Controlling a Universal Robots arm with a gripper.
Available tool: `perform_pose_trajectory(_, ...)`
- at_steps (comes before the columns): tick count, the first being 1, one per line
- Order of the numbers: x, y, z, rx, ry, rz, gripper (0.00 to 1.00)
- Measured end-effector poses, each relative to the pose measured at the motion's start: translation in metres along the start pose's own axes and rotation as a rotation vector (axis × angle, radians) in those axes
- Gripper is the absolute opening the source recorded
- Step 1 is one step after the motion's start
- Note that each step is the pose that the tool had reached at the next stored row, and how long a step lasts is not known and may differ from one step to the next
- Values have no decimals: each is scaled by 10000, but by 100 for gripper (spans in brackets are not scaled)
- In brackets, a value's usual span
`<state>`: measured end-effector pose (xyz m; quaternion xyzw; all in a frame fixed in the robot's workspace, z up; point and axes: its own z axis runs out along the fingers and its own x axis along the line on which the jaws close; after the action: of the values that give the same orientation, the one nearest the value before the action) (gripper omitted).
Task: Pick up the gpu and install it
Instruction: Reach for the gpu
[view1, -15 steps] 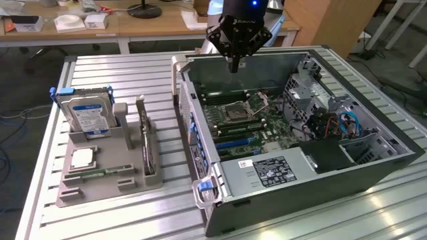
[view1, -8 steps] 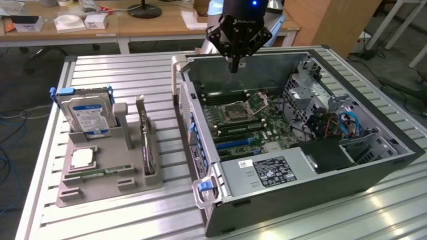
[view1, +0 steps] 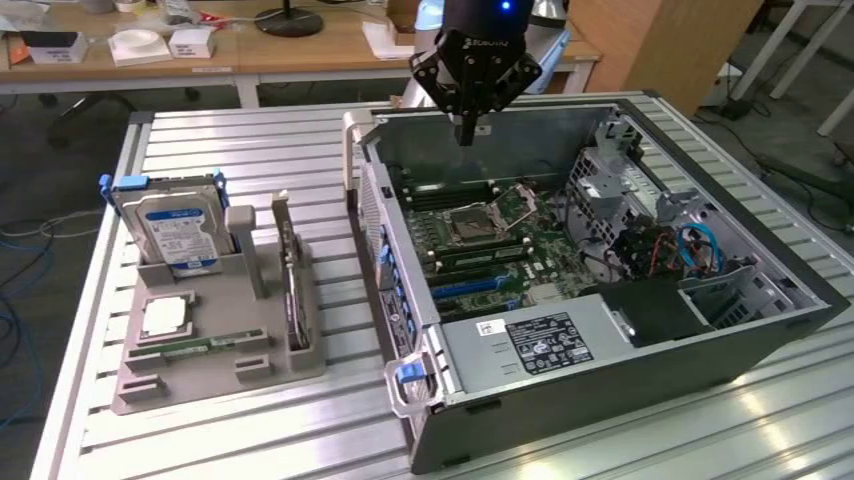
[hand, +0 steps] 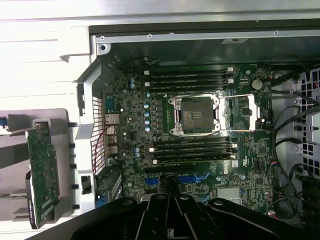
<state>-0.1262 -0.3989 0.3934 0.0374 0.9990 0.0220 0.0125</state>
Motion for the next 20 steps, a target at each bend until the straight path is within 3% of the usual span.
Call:
perform_pose_trajectory(5,141,-10,-3,-1,0,-2,10)
perform_pose_trajectory(20,813,-61,-15,55,16,-1,10)
